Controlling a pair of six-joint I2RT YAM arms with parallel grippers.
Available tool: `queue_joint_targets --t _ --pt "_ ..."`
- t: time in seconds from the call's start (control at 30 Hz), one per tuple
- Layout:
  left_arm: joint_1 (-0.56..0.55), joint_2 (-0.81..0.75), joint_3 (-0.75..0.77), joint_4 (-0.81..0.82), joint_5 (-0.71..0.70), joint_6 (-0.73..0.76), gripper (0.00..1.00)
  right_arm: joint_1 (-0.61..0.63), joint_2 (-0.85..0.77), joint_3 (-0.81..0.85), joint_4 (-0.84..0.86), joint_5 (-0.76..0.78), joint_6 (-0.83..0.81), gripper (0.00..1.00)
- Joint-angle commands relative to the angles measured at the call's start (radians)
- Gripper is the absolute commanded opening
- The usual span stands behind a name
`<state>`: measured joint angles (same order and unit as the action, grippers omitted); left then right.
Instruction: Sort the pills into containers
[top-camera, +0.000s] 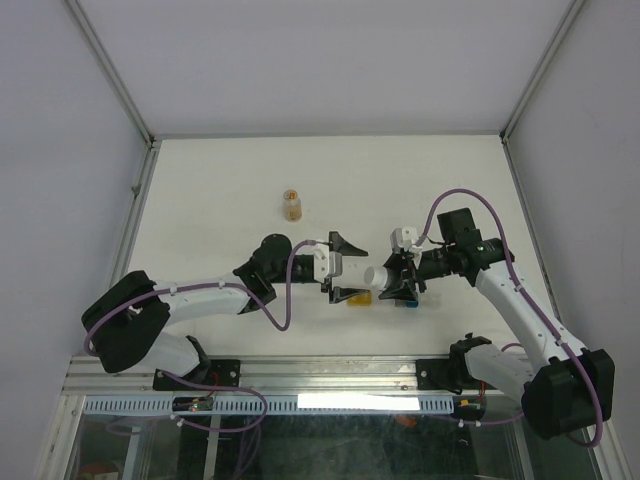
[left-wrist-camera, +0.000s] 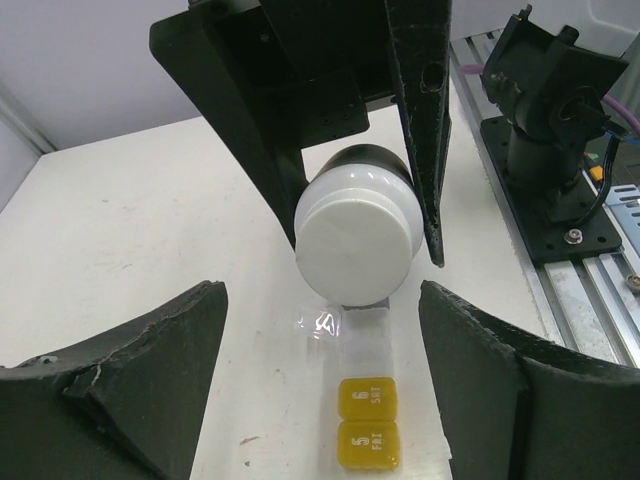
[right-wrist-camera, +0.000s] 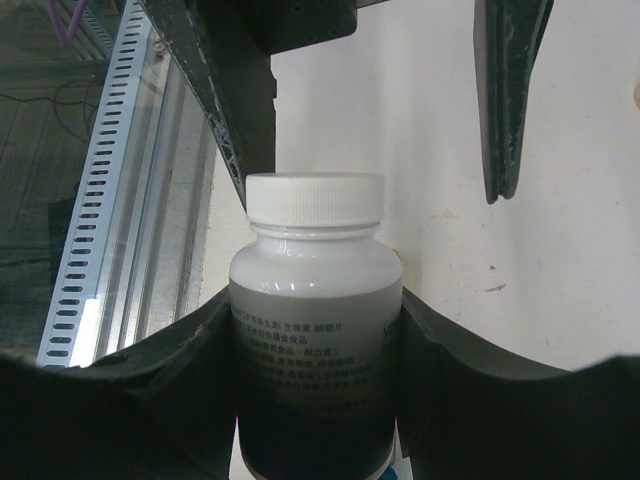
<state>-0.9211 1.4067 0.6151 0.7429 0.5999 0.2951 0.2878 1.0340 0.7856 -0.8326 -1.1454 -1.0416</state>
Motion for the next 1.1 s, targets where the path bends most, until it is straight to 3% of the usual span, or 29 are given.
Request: queue_joint_targets --t 0.0,0.27,0.7,1.07 --pt "0.008 0.015 0.049 0.078 0.036 0.025 0.76 0.004 -0.015 0.023 0.007 -0.043 -0.018 0.00" --pt "0.007 0.013 0.053 0.110 0.037 -0.005 0.74 0.004 -0.015 0.022 0.007 -0.042 -0.017 0.00" --pt "0.008 0.016 0.068 0.117 0.073 -0.056 0.62 0.004 -0.015 0.023 0.007 -0.042 -0.015 0.00" --pt "0.008 0.051 0.082 0.135 0.100 -0.142 0.35 0.004 -0.016 0.022 0.007 -0.040 -0.015 0.00"
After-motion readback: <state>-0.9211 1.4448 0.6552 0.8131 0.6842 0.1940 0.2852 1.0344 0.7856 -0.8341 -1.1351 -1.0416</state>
